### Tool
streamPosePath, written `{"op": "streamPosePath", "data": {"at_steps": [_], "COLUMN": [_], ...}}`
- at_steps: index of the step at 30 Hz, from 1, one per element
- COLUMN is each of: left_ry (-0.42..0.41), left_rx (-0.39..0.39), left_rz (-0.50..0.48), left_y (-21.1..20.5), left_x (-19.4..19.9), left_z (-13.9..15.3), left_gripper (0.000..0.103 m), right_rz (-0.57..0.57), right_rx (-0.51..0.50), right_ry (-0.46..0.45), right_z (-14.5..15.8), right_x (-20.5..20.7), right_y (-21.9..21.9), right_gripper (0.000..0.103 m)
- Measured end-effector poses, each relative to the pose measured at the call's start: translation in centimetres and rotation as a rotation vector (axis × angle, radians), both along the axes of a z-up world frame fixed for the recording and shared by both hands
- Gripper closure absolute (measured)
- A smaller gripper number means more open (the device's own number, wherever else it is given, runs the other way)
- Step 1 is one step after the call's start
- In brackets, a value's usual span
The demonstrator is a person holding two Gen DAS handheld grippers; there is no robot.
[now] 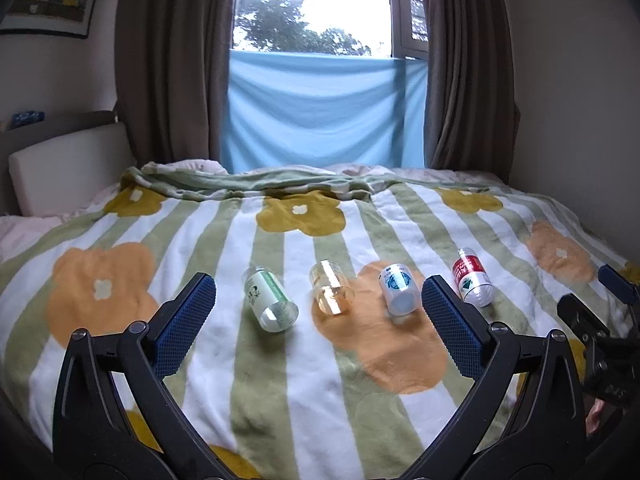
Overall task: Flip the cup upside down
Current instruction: 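Lower the left gripper onto the clear orange-labelled cup and close, then lift the cup with the left gripper and rotate it upright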
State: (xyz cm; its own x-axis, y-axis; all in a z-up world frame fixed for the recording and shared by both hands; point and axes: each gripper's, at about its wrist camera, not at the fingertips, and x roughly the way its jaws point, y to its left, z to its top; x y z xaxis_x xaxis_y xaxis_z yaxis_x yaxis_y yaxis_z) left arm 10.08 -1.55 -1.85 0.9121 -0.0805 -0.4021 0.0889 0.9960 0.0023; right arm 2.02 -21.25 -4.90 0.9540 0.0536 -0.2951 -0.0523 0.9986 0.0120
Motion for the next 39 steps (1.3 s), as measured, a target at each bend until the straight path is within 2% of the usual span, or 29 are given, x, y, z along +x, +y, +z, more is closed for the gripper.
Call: {"op": "streamPosePath", "data": {"at_steps": [5, 8, 13, 18, 23, 26, 28, 30, 33, 36, 39], "left_ry": [0.153, 0.257, 0.45, 0.603, 0.7, 0.72, 0.736, 0.756, 0.775, 0.767, 0.756], "left_rx": [0.036, 0.081, 0.157, 0.148, 0.114, 0.112, 0.121, 0.122, 0.099, 0.08, 0.094], "left_rz": [-0.071, -0.076, -0.038, -0.005, 0.015, 0.015, 0.01, 0.006, 0.003, -0.006, -0.019], "left_y": [-2.1, -3.3, -4.6, -4.6, -4.5, -4.8, -5.0, -5.1, -4.8, -4.5, -4.4], "left_x": [9.0, 14.8, 22.9, 27.9, 30.4, 30.8, 30.8, 31.0, 31.0, 30.8, 30.5], "left_z": [-0.8, -2.3, -6.9, -11.2, -14.2, -15.2, -15.9, -16.6, -17.4, -17.5, -17.2], "left_gripper": [0.001, 0.001, 0.001, 0.001, 0.007, 0.012, 0.018, 0.029, 0.038, 0.039, 0.04], "right_rz": [0.014, 0.022, 0.038, 0.064, 0.09, 0.097, 0.102, 0.117, 0.129, 0.138, 0.148], "right_rx": [0.008, 0.027, 0.046, 0.048, 0.059, 0.056, 0.063, 0.062, 0.042, 0.042, 0.046], "right_ry": [0.024, 0.047, 0.098, 0.143, 0.2, 0.237, 0.254, 0.276, 0.299, 0.304, 0.306], "right_z": [-1.2, -2.1, -3.8, -5.6, -7.7, -8.7, -9.3, -9.9, -10.5, -10.6, -10.6], "right_x": [1.0, 1.6, 3.1, 4.5, 5.7, 6.4, 6.7, 7.1, 7.4, 7.4, 7.4], "right_y": [-0.4, -1.0, -1.6, -1.4, -1.2, -1.2, -1.3, -1.2, -0.8, -0.6, -0.5], "right_gripper": [0.0, 0.0, 0.0, 0.0, 0.0, 0.0, 0.0, 0.0, 0.0, 0.0, 0.0]}}
